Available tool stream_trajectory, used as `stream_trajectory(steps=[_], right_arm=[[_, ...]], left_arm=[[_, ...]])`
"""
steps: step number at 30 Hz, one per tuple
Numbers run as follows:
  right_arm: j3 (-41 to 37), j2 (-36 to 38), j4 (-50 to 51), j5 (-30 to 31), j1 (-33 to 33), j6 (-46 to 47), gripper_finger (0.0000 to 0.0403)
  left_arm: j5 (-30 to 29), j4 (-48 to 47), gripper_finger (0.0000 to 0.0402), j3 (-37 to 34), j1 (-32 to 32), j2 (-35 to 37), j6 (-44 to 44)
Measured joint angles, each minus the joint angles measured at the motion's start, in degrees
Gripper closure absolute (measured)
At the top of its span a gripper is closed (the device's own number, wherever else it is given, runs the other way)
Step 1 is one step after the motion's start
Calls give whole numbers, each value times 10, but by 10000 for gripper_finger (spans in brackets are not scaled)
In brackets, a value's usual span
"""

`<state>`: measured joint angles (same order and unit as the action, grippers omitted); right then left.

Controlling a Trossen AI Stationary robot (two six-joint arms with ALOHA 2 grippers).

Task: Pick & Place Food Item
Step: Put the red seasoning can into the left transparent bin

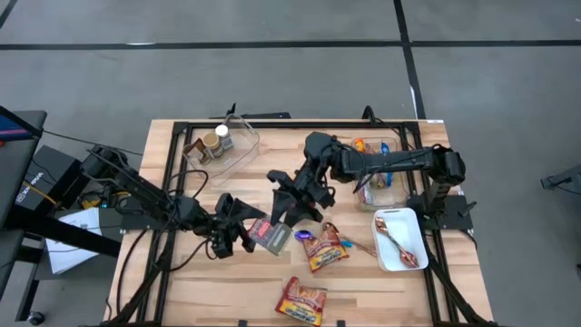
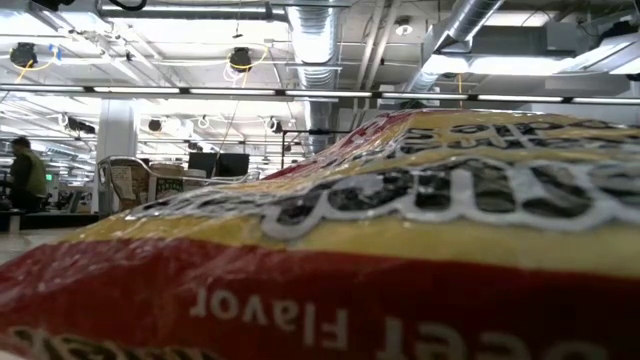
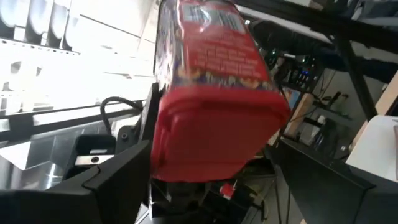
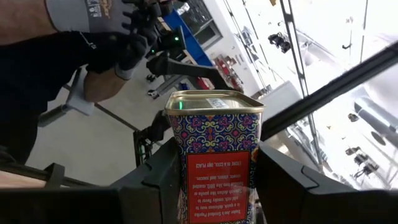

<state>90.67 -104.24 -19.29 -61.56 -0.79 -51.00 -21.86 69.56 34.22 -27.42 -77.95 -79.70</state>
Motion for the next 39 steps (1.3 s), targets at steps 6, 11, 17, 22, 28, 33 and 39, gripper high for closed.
stream_trajectory(steps=[6,11,17,22,28,33,39], right_arm=[[0,0,0,6,-15,22,242],[0,0,-1,27,-16,21,242],[0,0,4,34,-16,21,242],[0,0,6,34,-17,24,241],[0,0,6,38,-21,31,241],[0,0,6,45,-23,38,240],[0,0,-18,63,-23,100,210]], left_arm=[[-4,0,65,0,-11,0,-24],[-9,13,65,0,-12,0,-24],[-23,28,81,0,-12,0,-24],[-32,30,134,0,-11,0,-24],[-67,46,192,0,-12,0,-44],[-83,48,192,0,-15,0,-45],[-93,57,193,0,-15,1,-35]])
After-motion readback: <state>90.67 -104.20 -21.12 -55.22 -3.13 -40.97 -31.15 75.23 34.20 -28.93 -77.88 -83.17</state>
